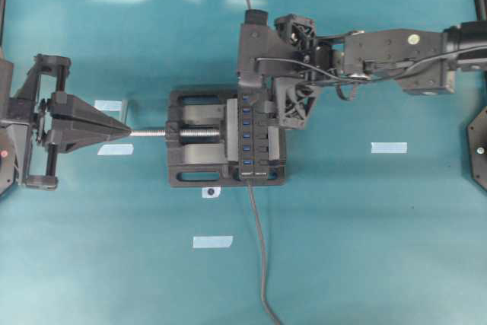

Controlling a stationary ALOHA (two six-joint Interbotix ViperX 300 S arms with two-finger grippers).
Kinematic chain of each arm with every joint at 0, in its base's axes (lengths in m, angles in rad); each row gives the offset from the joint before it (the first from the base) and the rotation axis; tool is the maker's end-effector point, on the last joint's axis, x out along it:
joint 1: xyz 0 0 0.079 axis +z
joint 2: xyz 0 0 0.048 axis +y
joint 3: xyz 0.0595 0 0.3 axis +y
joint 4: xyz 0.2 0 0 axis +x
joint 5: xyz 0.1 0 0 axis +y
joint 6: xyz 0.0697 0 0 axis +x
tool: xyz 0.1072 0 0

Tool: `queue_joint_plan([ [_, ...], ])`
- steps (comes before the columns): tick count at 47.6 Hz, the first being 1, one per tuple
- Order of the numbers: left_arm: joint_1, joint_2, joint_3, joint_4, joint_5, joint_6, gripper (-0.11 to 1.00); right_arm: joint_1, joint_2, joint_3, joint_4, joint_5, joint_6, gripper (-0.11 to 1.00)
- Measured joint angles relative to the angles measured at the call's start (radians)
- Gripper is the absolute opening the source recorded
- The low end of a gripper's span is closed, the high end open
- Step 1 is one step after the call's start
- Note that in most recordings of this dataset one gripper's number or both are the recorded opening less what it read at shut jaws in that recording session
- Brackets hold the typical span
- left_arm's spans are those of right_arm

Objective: Insert the USB into the front port of the fixed hub.
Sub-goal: 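Lower the right gripper and close it on the black USB plug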

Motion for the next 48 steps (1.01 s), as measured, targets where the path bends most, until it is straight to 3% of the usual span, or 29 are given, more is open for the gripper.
queue_joint_plan([
  [19,-0.002,-0.015,0.005,0.0,0.0,-0.003,0.0,-0.012,0.041,-0.035,0.0,-0.005,0.0,0.76],
  [26,0.0,-0.023,0.009,0.0,0.002,-0.002,0.0,-0.012,0.041,-0.035,0.0,-0.005,0.0,0.71],
  [48,0.0,-0.032,0.014,0.0,0.002,-0.003,0.0,-0.012,0.041,-0.035,0.0,0.0,0.0,0.13],
])
